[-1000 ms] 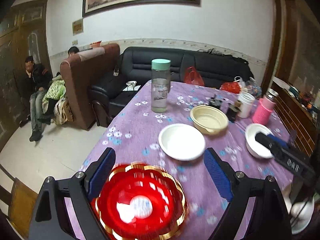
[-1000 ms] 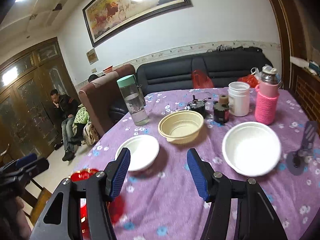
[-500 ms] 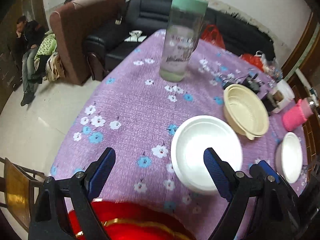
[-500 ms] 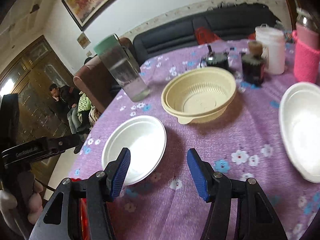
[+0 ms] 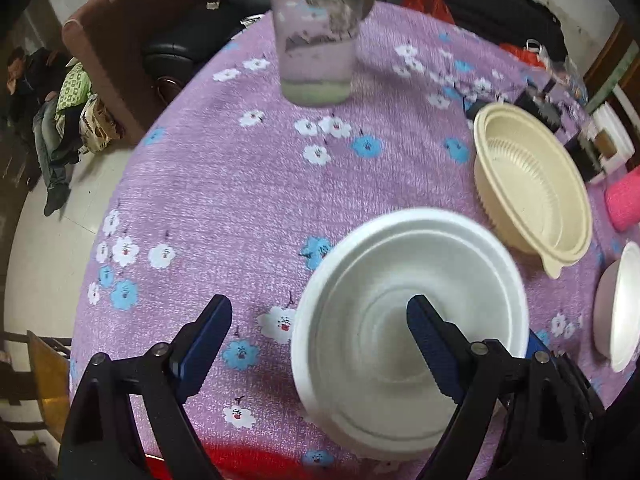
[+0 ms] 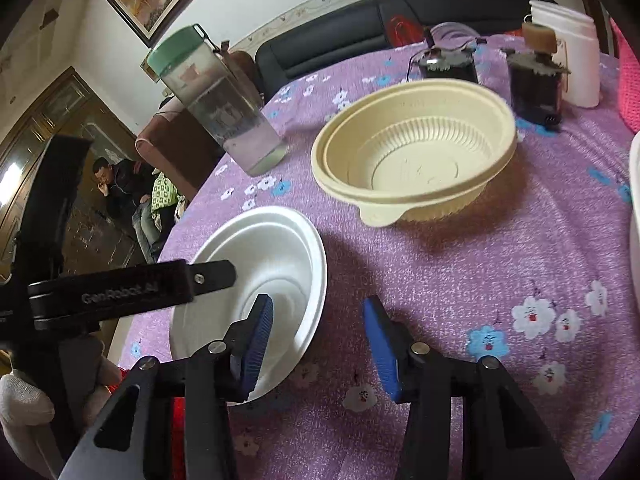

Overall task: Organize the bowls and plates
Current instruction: 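Move both grippers to the white paper bowl and grasp its rim, then lift the white bowl with both grippers and carry it over the red stack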

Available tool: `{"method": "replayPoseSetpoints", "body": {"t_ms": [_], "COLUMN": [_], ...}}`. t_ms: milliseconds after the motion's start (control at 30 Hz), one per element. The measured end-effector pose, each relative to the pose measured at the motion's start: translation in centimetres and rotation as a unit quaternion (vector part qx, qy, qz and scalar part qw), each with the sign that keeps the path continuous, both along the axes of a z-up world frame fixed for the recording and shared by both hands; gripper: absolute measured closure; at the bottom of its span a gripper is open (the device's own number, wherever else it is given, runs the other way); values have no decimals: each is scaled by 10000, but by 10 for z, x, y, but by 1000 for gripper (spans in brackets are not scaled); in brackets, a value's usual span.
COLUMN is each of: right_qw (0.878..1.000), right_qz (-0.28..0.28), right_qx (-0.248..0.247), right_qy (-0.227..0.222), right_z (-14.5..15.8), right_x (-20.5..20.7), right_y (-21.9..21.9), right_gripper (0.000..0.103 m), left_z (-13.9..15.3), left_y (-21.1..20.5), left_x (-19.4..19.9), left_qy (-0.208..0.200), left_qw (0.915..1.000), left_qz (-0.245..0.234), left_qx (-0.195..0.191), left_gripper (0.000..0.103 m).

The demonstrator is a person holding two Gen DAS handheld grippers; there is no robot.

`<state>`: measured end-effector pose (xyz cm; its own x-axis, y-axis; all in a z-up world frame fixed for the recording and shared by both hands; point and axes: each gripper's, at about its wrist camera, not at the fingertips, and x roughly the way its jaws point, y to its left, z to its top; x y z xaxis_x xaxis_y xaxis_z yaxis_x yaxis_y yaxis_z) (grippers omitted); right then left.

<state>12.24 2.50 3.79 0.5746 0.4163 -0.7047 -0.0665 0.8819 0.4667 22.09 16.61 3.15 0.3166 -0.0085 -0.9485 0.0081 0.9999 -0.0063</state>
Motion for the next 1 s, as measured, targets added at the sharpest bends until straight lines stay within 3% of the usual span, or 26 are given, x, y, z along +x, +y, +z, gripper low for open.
{"method": "replayPoseSetpoints", "body": {"t_ms": [33,100,167,300,467,700,1000], "right_qw": [10000,10000,9998,9992,9998,9999,9990], "right_qz": [17,55,87,175,64,-47,97], "right_qx": [15,56,155,349,176,161,-37], "right_qy": [7,38,91,88,50,-27,-437], "right_z": [-2,-4,-8,-10,-8,0,46], "right_x": [1,2,6,6,1,-2,-39], "right_y": [0,1,1,0,-2,-8,2], "right_gripper": [52,57,62,75,82,84,85], "left_z": [-2,-8,-13,-10,-2,11,55], "left_y": [-2,-5,-6,-6,-10,-18,-3], "left_x": [0,1,1,0,-7,-18,-61], "left_qy": [47,204,295,169,87,-36,-416], "left_qw": [10000,9996,9994,9997,9995,9992,9983], "left_qz": [-70,-186,-171,-175,-289,-405,-378], "left_qx": [-3,-67,-26,-75,-32,30,-178], "left_gripper": [30,66,75,81,84,83,83]}}
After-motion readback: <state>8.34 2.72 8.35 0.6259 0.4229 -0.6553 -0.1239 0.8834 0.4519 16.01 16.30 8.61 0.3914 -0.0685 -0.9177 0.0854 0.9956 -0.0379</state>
